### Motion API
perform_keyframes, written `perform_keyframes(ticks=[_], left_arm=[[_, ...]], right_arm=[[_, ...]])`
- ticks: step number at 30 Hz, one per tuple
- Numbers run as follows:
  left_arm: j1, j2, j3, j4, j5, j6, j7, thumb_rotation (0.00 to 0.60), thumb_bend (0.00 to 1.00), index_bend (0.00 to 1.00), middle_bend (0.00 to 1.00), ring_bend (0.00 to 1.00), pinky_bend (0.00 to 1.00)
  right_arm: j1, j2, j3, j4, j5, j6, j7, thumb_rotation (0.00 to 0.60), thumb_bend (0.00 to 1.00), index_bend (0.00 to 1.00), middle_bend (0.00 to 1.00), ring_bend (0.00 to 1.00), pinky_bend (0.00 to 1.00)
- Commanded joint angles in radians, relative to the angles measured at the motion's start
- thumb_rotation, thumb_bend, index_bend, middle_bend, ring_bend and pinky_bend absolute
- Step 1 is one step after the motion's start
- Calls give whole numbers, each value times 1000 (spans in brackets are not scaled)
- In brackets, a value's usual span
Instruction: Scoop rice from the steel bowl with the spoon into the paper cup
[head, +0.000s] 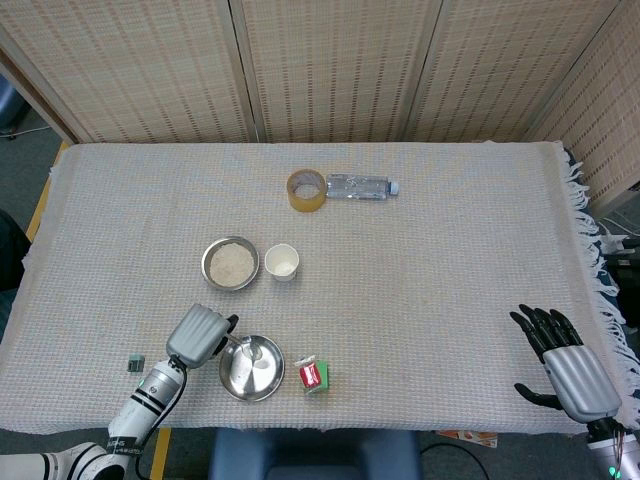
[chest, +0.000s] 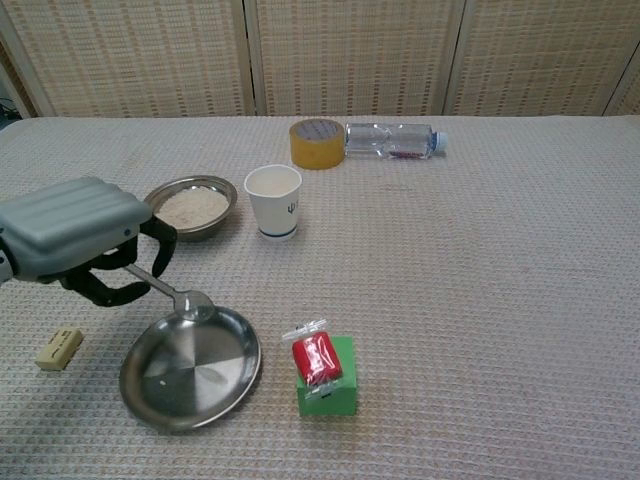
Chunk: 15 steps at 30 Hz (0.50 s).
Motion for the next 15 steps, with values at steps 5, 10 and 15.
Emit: perform_keyframes(ticks=[5, 10, 15], left_arm=[[-9, -69, 6, 1, -60, -75, 94, 600, 401, 771, 1000, 1000, 1000], [-7, -84, 5, -11, -68, -78, 125, 600, 401, 767, 1000, 1000, 1000], [-6, -97, 1, -1, -72, -84, 136, 600, 400, 529, 1000, 1000, 1000]], right_arm=[[-4, 3, -2, -5, 2, 3, -7, 600, 66, 0, 0, 0, 0], [0, 5, -1, 0, 5, -3, 4, 600, 66, 0, 0, 0, 0], [-1, 8, -4, 0, -3, 0, 9, 600, 66, 0, 0, 0, 0]])
